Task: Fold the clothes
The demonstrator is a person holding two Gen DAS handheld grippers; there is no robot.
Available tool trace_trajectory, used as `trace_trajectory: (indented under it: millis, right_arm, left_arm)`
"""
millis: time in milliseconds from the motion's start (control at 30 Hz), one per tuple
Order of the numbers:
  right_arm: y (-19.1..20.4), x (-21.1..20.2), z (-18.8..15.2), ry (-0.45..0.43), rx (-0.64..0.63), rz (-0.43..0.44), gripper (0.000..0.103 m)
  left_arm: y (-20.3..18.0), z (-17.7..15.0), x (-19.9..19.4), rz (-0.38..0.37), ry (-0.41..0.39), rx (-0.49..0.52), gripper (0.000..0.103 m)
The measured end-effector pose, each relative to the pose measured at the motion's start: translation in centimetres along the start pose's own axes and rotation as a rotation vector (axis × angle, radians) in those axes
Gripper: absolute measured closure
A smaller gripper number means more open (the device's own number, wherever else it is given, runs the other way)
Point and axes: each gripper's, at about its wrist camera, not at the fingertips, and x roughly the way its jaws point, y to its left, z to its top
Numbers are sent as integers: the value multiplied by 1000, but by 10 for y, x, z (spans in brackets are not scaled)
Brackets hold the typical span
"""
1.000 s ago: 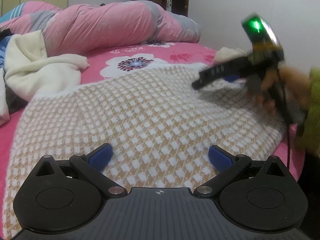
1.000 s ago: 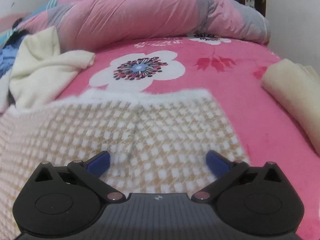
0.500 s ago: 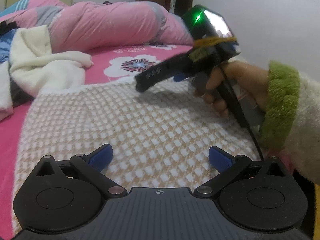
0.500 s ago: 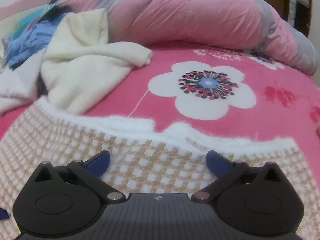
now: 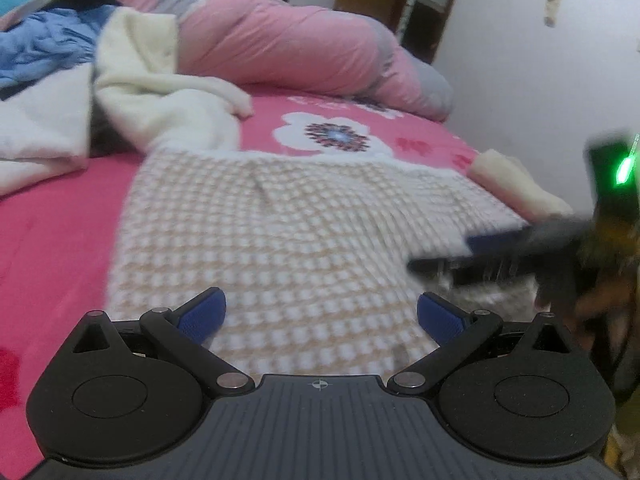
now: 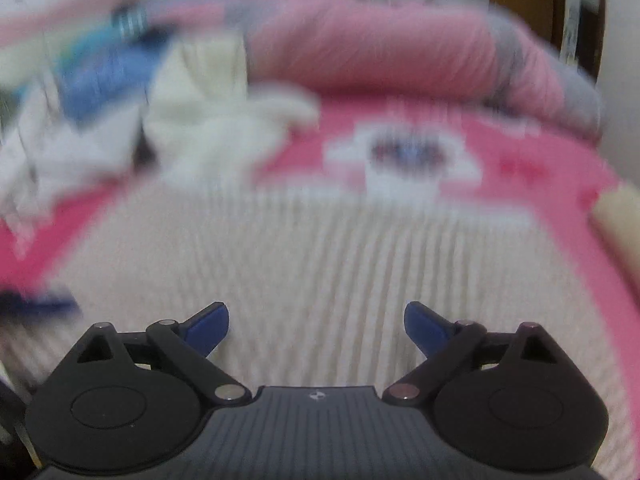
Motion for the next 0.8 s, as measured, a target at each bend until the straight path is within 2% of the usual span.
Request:
trace_trajectory:
  millis: [133,233,333,367,467,800]
  right_arm:
    - [-1,-26,-2,-76,66,-26,4]
    - [-5,-46,-3,-138,66,-98,0]
    - [-19,-35,-16,-97,105,-141,0]
    - [-24,-25,-22,-67,113,-142,0]
    - [-35,-19,-35,-106,156,-94,0]
    - [-34,-21,-45,-147,158,-98,0]
  left_arm:
    - [5,3,-11,76,-12,-7,0]
    - [10,8,-11,118,3,-47,0]
    - [9,13,-4,167,46,-48,0]
    - [9,14,0,189,59,-42,0]
    - [7,15,8,242,96,-37,0]
    - [-11,12,18,334,130,18,0]
